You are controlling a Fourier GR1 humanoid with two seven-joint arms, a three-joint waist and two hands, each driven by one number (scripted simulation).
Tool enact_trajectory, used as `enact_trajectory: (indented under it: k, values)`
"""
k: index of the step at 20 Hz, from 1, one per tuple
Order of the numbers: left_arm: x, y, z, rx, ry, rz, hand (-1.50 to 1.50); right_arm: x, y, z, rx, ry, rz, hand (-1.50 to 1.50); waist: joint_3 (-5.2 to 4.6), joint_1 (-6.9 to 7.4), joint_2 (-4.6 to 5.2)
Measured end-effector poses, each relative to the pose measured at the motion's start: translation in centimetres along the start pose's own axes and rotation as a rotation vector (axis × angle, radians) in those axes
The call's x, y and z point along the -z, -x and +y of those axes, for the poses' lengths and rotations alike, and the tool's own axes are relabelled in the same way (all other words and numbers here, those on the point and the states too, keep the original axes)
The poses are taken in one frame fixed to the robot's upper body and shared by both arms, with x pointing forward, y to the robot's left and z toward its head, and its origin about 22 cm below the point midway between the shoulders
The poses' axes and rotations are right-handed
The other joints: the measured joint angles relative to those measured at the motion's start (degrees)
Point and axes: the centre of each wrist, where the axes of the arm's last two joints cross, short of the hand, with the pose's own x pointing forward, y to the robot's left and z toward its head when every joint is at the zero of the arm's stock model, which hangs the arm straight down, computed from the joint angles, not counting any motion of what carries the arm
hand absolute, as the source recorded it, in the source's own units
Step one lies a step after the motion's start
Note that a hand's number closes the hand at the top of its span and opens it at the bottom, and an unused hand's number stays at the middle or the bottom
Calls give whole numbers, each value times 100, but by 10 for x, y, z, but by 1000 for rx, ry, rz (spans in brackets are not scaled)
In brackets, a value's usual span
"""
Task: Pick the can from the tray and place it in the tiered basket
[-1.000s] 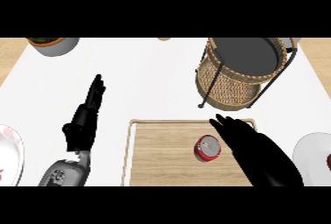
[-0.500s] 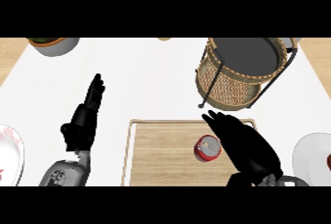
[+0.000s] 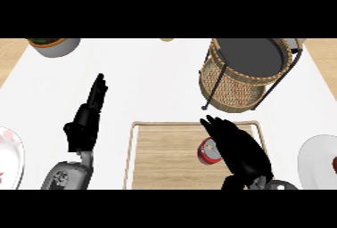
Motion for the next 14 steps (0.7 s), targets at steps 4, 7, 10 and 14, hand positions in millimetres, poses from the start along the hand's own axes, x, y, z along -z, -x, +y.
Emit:
enact_trajectory:
  k: [4, 7, 10, 14]
  values:
    - [-3, -4, 2, 3, -4, -4, 0, 5, 2, 2, 11, 1, -1, -150, 0, 2, -1]
    - [-3, 6, 2, -2, -1, -2, 0, 9, 2, 7, 27, 1, -5, -150, 0, -1, 0]
    - [-5, 2, 1, -4, 1, 0, 0, 10, -2, 16, 40, 5, -11, -150, 0, 1, 0]
    - [-8, -2, 5, 1, 0, -4, 0, 14, 3, 26, 68, 24, -13, 150, 0, 1, -1]
